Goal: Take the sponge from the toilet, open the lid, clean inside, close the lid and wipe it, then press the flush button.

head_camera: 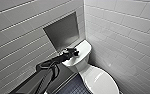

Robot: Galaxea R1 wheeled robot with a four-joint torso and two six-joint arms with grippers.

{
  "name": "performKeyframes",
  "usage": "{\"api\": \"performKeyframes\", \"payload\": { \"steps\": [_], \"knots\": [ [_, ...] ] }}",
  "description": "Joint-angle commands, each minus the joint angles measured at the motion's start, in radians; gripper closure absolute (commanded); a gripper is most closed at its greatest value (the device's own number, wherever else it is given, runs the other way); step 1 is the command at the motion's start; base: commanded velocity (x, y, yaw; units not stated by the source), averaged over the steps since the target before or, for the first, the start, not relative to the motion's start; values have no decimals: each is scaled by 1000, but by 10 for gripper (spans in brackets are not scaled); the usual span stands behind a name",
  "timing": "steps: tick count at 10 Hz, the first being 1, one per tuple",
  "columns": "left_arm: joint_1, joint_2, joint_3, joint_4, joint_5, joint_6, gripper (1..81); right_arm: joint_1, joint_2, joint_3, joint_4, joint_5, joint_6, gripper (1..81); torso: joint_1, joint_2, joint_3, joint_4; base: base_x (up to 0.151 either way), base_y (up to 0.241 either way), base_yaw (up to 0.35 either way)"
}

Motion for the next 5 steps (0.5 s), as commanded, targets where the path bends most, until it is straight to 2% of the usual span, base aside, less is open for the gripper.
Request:
{"api": "performKeyframes", "payload": {
  "steps": [1, 5],
  "knots": [
    [-53, 35, 14, 8, 188, 2, 811, -21, 14, 17, -7, -78, -2, 811, 0, 0, 0, 0, 0, 0, 0],
    [-58, 35, 14, 5, 188, 2, 811, -23, 15, 17, -7, -79, -2, 811, 0, 0, 0, 0, 0, 0, 0]
  ]
}}
